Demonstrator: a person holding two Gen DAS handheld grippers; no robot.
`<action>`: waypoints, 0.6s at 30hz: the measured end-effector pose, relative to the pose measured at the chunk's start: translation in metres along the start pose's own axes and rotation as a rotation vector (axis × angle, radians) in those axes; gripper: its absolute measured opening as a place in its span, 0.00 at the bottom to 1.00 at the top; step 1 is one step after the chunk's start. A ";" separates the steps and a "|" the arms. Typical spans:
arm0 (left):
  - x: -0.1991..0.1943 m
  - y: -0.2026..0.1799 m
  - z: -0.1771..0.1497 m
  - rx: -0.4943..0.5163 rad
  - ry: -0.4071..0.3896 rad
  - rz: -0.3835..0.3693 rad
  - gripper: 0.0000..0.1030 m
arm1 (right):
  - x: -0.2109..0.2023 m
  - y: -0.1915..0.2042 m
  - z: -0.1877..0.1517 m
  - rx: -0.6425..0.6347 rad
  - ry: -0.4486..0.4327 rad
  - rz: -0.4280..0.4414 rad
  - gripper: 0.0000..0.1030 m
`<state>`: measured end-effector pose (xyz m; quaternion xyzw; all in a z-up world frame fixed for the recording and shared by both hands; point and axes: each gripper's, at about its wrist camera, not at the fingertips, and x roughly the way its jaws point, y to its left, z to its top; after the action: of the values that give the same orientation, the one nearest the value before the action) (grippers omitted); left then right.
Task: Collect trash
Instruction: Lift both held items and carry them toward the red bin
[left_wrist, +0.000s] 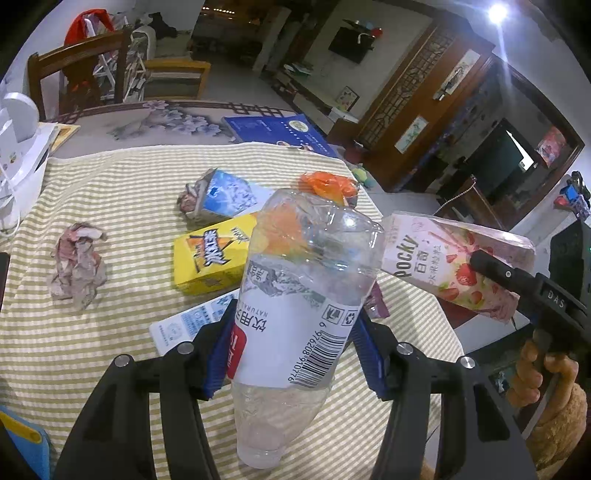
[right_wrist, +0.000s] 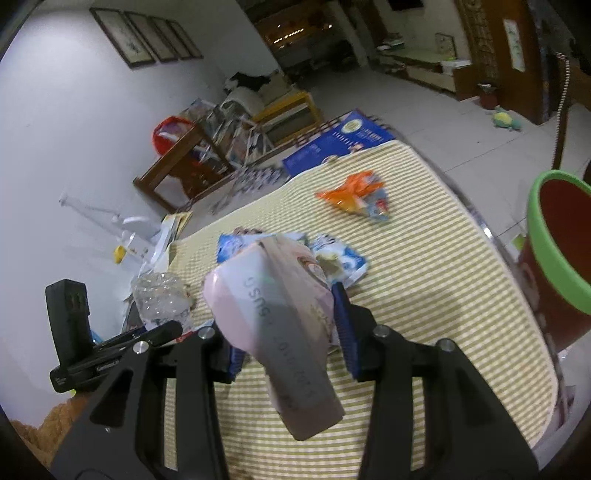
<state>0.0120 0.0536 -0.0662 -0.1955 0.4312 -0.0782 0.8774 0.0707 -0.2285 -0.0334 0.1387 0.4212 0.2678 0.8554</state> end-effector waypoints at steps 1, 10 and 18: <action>0.001 -0.003 0.002 0.004 -0.002 -0.005 0.54 | -0.002 -0.003 0.001 0.006 -0.006 -0.006 0.40; 0.012 -0.042 0.013 0.063 -0.005 -0.054 0.54 | -0.014 -0.027 -0.002 0.044 -0.015 -0.036 0.40; 0.032 -0.068 0.013 0.079 0.027 -0.082 0.54 | -0.027 -0.046 0.003 0.053 -0.030 -0.056 0.40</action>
<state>0.0444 -0.0146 -0.0546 -0.1774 0.4312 -0.1336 0.8745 0.0755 -0.2817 -0.0353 0.1535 0.4189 0.2301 0.8649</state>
